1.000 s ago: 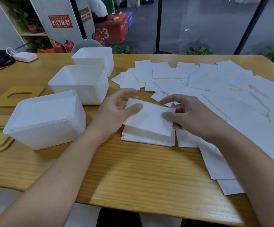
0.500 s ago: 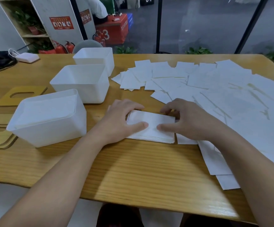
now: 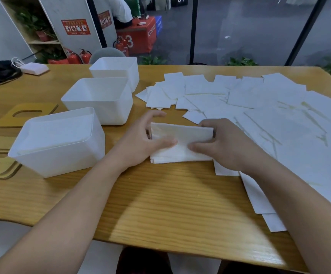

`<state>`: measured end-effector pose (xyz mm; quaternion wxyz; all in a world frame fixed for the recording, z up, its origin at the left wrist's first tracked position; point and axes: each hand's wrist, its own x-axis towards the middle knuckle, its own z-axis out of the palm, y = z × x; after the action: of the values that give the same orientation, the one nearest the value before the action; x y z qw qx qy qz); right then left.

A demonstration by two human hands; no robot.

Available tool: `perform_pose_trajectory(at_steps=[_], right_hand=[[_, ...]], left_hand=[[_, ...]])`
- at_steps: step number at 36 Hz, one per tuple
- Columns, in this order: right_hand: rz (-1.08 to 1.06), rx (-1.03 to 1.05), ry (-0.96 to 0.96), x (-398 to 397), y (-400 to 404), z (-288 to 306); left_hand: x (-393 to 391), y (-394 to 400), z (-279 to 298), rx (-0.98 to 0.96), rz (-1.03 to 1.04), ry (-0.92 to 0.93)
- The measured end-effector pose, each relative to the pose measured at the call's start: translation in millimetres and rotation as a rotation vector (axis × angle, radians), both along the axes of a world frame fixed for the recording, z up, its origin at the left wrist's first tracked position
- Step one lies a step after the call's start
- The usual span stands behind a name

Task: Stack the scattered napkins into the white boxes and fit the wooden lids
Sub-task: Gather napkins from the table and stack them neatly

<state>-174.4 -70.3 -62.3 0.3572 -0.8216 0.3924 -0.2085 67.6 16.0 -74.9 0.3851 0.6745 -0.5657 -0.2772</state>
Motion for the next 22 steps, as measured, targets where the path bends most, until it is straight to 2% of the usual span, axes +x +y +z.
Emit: perform_pose_trajectory(at_steps=[3, 6, 11, 18, 22], right_hand=[[-0.086, 0.080, -0.253, 3, -1, 0], [-0.125, 0.133, -0.408, 10, 4, -4], [-0.165, 0.145, -0.475, 22, 11, -8], [-0.152, 0.151, -0.301, 26, 11, -16], [-0.191, 0.213, -0.419, 29, 13, -10]], left_hand=[[-3, -2, 2, -0.100, 0.055, 0.323], [-9, -2, 4, -0.181, 0.090, 0.422], [-16, -4, 1, -0.254, 0.117, 0.428], [-22, -3, -6, -0.181, 0.081, 0.381], [-30, -2, -4, -0.222, 0.063, 0.402]])
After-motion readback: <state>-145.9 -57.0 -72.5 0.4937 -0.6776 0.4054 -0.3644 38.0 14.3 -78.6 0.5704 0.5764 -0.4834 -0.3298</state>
